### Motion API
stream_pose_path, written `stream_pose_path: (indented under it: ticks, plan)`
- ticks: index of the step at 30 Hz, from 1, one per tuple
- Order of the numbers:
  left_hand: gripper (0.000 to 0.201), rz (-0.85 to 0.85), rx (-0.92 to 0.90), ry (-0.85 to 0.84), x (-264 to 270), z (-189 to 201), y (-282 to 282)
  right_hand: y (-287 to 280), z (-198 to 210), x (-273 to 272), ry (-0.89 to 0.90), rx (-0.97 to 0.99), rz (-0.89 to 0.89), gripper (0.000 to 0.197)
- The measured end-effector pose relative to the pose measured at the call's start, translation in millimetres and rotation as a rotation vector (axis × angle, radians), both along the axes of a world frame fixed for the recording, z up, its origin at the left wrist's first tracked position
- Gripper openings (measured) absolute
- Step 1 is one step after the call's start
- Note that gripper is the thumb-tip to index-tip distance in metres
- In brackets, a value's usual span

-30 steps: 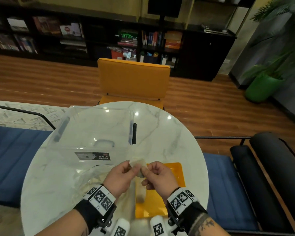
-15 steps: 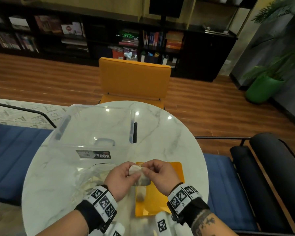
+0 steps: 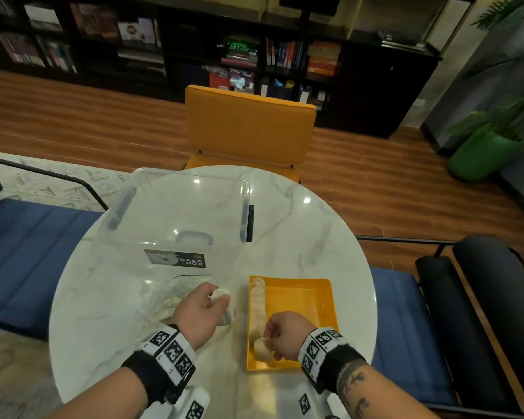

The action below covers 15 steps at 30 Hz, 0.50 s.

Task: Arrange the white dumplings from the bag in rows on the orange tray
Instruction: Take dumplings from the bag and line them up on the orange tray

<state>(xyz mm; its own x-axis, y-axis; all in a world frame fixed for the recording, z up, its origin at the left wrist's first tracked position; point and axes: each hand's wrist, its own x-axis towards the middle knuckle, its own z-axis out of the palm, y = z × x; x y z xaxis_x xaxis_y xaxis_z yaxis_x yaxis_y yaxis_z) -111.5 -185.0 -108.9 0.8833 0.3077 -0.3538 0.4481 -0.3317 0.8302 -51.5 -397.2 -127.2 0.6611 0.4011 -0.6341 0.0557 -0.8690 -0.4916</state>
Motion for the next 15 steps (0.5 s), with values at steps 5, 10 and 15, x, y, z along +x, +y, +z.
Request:
stream_pose_path:
  ticks: [5, 10, 15]
  plan:
    - [0.012, 0.013, -0.034, -0.001, -3.0, -2.6, 1.7, 13.2, -11.7, 7.0, -0.076, -0.039, -0.098, 0.009]
    - [0.015, 0.002, -0.059, 0.001, -2.7, -3.6, 4.6, 19.2, -17.0, 15.6, -0.099, -0.046, -0.211, 0.005]
    - [0.013, 0.015, -0.053, 0.024, -0.2, -2.7, 4.3, 22.3, -17.9, 20.6, -0.075, -0.068, -0.228, 0.009]
